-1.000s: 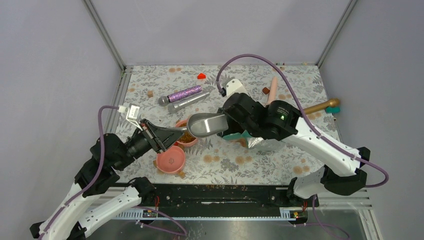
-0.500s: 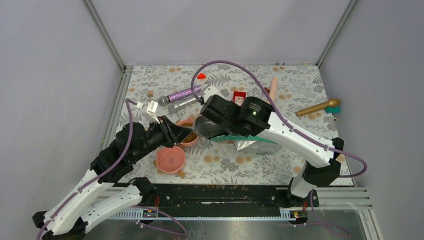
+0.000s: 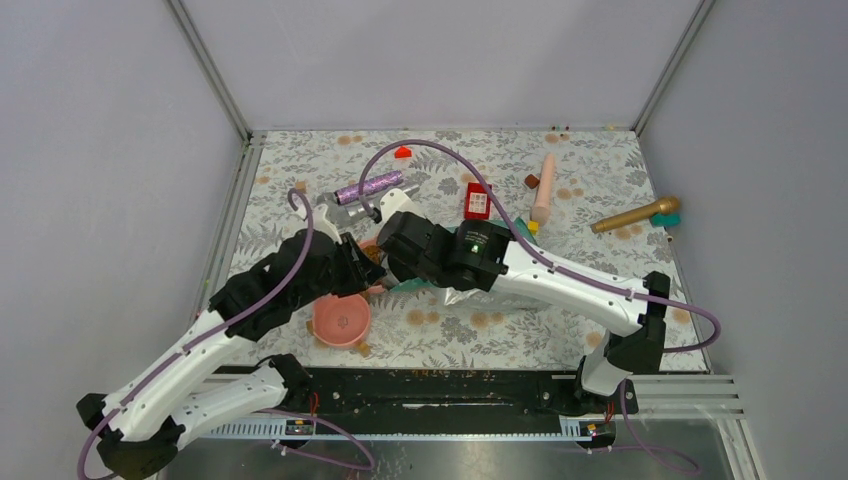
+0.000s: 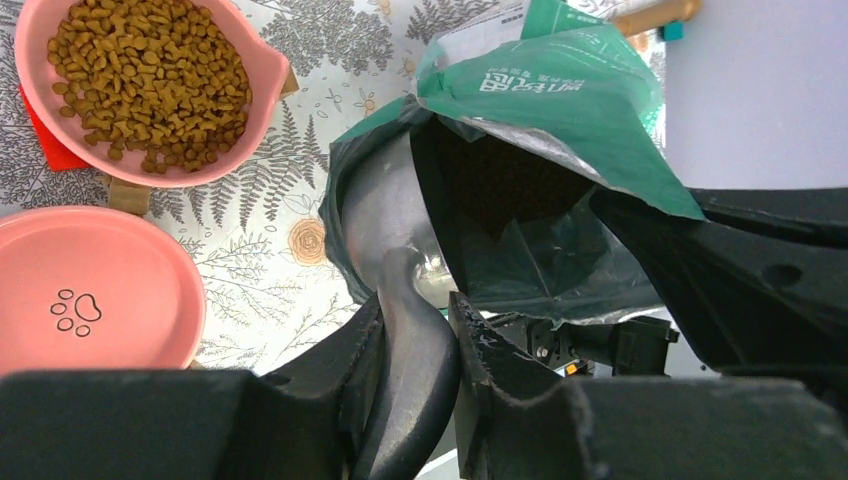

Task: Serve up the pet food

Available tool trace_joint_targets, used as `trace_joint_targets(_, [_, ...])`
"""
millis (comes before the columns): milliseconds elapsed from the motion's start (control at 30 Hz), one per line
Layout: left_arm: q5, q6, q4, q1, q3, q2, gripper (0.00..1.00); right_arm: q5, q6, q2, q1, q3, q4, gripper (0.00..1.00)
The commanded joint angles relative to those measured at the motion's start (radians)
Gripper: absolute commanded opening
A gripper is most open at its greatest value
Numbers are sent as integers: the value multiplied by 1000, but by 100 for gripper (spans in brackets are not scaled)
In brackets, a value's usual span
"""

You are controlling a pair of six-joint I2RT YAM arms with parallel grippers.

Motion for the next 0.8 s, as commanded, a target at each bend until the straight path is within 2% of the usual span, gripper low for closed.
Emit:
trace_joint_targets(0, [18, 25, 21, 1, 8, 90, 0, 91, 51, -85, -1, -24, 210, 0])
trace_joint_targets(133, [81, 26, 142, 1, -28, 186, 0, 100, 107, -136, -1, -108, 319, 0])
trace_joint_targets(267, [192, 6, 395, 1, -126, 215, 0, 98, 157, -182, -1, -183, 411, 0])
trace_joint_targets(500, [293, -64, 817, 2, -290, 174, 0, 119, 196, -259, -4, -289, 502, 0])
trace_joint_targets(633, [339, -129, 1000, 2, -358, 146, 0, 157, 228, -323, -3, -366, 551, 0])
trace_joint_targets(767, [355, -206, 1162, 2, -423, 134, 0, 159, 258, -412, -3, -478, 678, 0])
